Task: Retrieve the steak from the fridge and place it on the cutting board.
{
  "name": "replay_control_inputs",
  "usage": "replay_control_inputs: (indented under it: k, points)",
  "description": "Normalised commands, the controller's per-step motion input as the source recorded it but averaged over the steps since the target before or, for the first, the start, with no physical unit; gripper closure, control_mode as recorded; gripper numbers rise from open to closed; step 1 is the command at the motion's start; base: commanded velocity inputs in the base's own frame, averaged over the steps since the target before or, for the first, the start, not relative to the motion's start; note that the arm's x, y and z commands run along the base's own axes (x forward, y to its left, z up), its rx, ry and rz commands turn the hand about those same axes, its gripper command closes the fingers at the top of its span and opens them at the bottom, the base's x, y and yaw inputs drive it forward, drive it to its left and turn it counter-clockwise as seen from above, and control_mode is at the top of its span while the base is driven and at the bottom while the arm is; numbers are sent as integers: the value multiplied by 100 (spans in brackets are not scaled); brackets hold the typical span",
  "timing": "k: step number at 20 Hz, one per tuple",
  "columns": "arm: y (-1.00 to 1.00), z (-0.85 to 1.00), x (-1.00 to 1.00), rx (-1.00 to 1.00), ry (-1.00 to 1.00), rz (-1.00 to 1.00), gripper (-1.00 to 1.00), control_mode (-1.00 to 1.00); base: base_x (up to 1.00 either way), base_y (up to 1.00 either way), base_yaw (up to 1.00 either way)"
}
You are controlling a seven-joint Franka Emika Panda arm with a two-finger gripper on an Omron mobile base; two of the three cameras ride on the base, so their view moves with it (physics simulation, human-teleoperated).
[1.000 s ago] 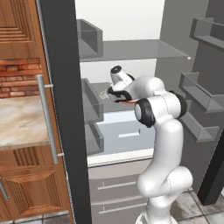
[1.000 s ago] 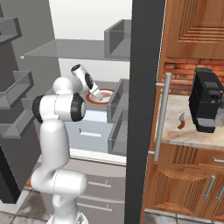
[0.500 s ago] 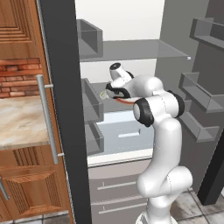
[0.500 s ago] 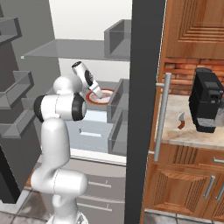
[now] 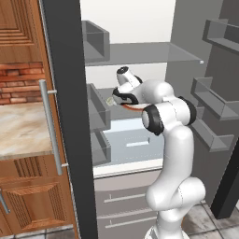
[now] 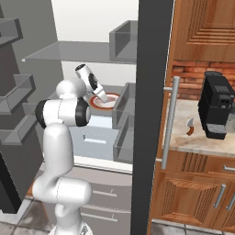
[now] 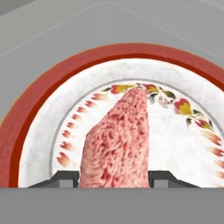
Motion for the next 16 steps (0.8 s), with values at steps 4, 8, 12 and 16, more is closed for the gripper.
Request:
replay_control_inputs:
  k: [4, 8, 12, 16]
  points:
    - [0, -11, 3, 0, 0, 0, 100, -100, 0, 0, 0]
    - [0, 0, 0, 0, -2, 0, 100, -100, 0, 0, 0]
    - [0, 1, 0, 0, -10, 0, 100, -100, 0, 0, 0]
    - [-5, 2, 0, 0, -9, 2, 100, -100, 0, 0, 0]
